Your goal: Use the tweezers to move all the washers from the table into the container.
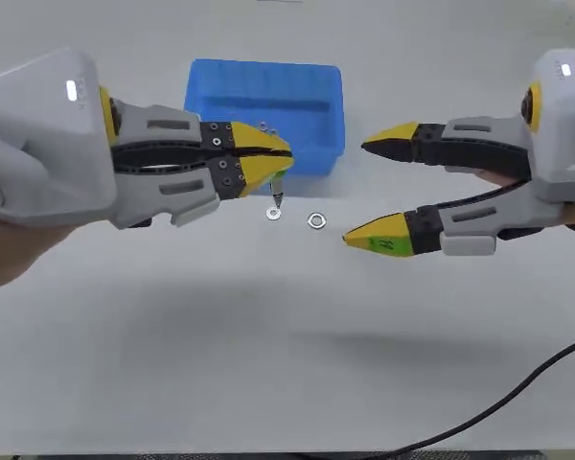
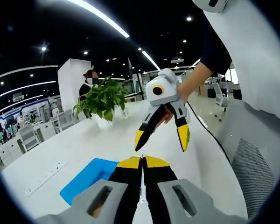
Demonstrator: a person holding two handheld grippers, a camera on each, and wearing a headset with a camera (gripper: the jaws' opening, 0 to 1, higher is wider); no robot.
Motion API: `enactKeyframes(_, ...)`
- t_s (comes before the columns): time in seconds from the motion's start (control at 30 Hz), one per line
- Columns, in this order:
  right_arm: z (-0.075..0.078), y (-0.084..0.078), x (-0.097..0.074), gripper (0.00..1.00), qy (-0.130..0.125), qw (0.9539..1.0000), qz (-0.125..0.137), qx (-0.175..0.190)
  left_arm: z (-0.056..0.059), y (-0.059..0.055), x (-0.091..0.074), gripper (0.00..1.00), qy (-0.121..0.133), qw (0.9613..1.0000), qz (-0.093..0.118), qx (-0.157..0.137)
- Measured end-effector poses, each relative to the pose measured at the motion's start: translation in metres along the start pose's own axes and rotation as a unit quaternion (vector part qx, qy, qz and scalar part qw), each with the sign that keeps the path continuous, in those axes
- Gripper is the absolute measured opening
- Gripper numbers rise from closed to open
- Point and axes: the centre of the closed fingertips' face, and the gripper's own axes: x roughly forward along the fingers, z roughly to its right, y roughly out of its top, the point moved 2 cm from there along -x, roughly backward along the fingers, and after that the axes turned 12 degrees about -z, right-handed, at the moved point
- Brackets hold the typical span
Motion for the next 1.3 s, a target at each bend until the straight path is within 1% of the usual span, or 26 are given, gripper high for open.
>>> enactKeyframes(0.13,-0.001,-0.003,0.003,0.63,0.004,1.0,0.003,0.008,0.002,-0.004,0.001,0.04,-0.004,1.0,-0.004,0.005)
enactKeyframes(0.33,0.0,-0.008,0.006,0.63,0.009,0.9998,0.002,0.017,0.001,-0.005,0.003,0.04,-0.003,1.0,0.002,-0.004)
enactKeyframes(0.47,0.0,-0.011,0.008,0.63,0.011,0.9997,0.0,0.021,0.001,-0.008,0.006,0.04,-0.004,1.0,-0.003,-0.003)
enactKeyframes(0.7,-0.002,-0.011,0.009,0.63,0.015,0.9995,0.006,0.028,0.003,-0.011,0.006,0.04,-0.011,0.9999,-0.008,-0.009)
enactKeyframes(0.8,-0.002,-0.012,0.009,0.63,0.014,0.9995,0.006,0.028,0.001,-0.014,0.005,0.04,-0.006,0.9999,-0.013,-0.008)
enactKeyframes(0.87,-0.002,-0.011,0.008,0.62,0.015,0.9994,0.007,0.03,0.0,-0.017,0.005,0.04,-0.005,0.9998,-0.012,-0.016)
enactKeyframes(1.03,-0.002,-0.012,0.008,0.62,0.016,0.9994,0.005,0.031,-0.002,-0.016,0.005,0.04,-0.004,0.9996,-0.007,-0.026)
enactKeyframes(1.23,-0.001,-0.012,0.011,0.62,0.02,0.9992,0.006,0.034,-0.001,-0.016,0.006,0.04,-0.017,0.9993,-0.006,-0.033)
enactKeyframes(1.3,0.0,-0.014,0.015,0.62,0.022,0.9992,-0.001,0.034,0.0,-0.016,0.007,0.04,-0.023,0.9991,-0.006,-0.035)
